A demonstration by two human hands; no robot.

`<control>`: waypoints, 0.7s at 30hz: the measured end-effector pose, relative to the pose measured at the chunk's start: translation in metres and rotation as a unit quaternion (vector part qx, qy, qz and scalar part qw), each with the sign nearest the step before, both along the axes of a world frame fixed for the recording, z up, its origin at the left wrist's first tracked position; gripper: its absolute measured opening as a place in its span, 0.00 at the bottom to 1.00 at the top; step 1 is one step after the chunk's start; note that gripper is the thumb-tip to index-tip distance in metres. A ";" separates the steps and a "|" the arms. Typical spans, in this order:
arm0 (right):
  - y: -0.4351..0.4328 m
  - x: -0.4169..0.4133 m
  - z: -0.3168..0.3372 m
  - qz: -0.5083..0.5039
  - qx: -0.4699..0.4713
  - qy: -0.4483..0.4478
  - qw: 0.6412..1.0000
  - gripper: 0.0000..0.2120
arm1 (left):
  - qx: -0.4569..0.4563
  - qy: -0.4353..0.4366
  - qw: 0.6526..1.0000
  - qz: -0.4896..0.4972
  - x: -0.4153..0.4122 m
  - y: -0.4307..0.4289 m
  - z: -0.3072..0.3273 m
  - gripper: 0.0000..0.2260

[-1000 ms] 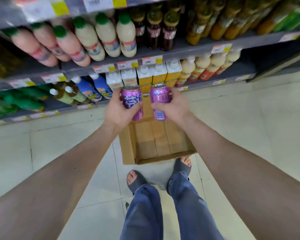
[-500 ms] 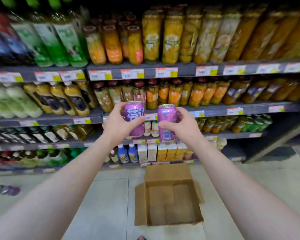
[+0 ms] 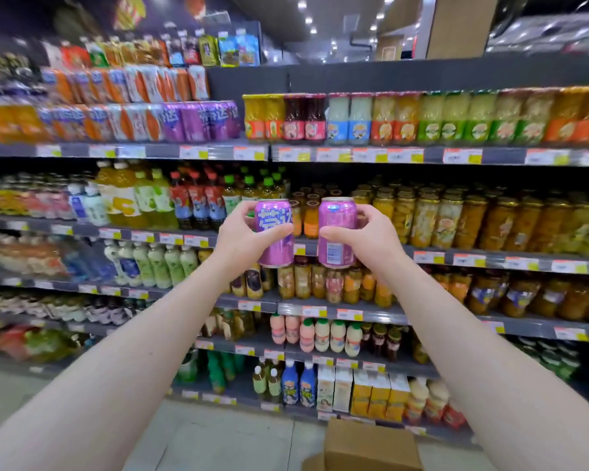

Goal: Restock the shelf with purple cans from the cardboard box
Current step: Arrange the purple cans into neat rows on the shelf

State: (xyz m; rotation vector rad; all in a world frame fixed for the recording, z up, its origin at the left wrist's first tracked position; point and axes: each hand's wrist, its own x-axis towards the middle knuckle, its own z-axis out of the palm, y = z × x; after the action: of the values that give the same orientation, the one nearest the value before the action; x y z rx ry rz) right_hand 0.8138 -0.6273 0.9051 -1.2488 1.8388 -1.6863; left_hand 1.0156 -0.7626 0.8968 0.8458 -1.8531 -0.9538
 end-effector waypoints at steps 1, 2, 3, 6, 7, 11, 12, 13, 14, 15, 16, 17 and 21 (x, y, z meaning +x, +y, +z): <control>-0.002 0.010 0.013 0.003 -0.006 0.006 1.000 0.32 | -0.006 0.004 1.000 0.001 0.011 0.001 0.014 0.28; -0.004 0.020 0.026 0.008 -0.011 0.011 1.000 0.30 | -0.011 0.005 1.000 0.002 0.021 0.001 0.027 0.30; -0.007 0.030 0.038 0.016 -0.015 0.016 1.000 0.29 | -0.016 0.006 1.000 0.004 0.032 0.001 0.038 0.31; -0.019 0.057 0.069 0.030 -0.031 0.025 0.999 0.28 | -0.031 0.005 0.999 0.012 0.065 -0.008 0.067 0.30; -0.025 0.067 0.077 0.034 -0.035 0.026 0.998 0.28 | -0.036 0.007 0.999 0.018 0.076 -0.013 0.075 0.30; -0.059 0.108 0.103 0.044 -0.045 0.054 0.997 0.30 | -0.061 0.023 0.997 0.039 0.123 -0.039 0.101 0.31; -0.070 0.119 0.108 0.046 -0.048 0.056 0.996 0.30 | -0.065 0.027 0.997 0.040 0.134 -0.049 0.106 0.30; -0.082 0.131 0.112 0.048 -0.051 0.056 0.996 0.31 | -0.066 0.028 0.997 0.039 0.146 -0.061 0.111 0.30; -0.095 0.141 0.115 0.050 -0.054 0.055 0.996 0.30 | -0.066 0.024 0.997 0.039 0.158 -0.074 0.116 0.32; -0.108 0.152 0.119 0.051 -0.056 0.054 0.996 0.30 | -0.068 0.018 0.997 0.040 0.169 -0.087 0.120 0.35; -0.122 0.163 0.122 0.053 -0.056 0.056 0.995 0.29 | -0.075 0.012 0.996 0.040 0.179 -0.103 0.126 0.37; -0.135 0.173 0.126 0.053 -0.056 0.060 0.995 0.30 | -0.082 0.006 0.996 0.039 0.188 -0.118 0.133 0.39; -0.185 0.202 0.140 0.027 -0.059 0.080 0.995 0.32 | -0.101 0.006 0.995 0.019 0.210 -0.176 0.154 0.39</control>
State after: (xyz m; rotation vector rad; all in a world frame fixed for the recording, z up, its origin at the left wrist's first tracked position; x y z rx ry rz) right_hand 1.0160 -0.8124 1.0454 -1.5085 1.7978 -1.7324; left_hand 1.2259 -0.9391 1.0513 0.7481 -1.8803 -0.7325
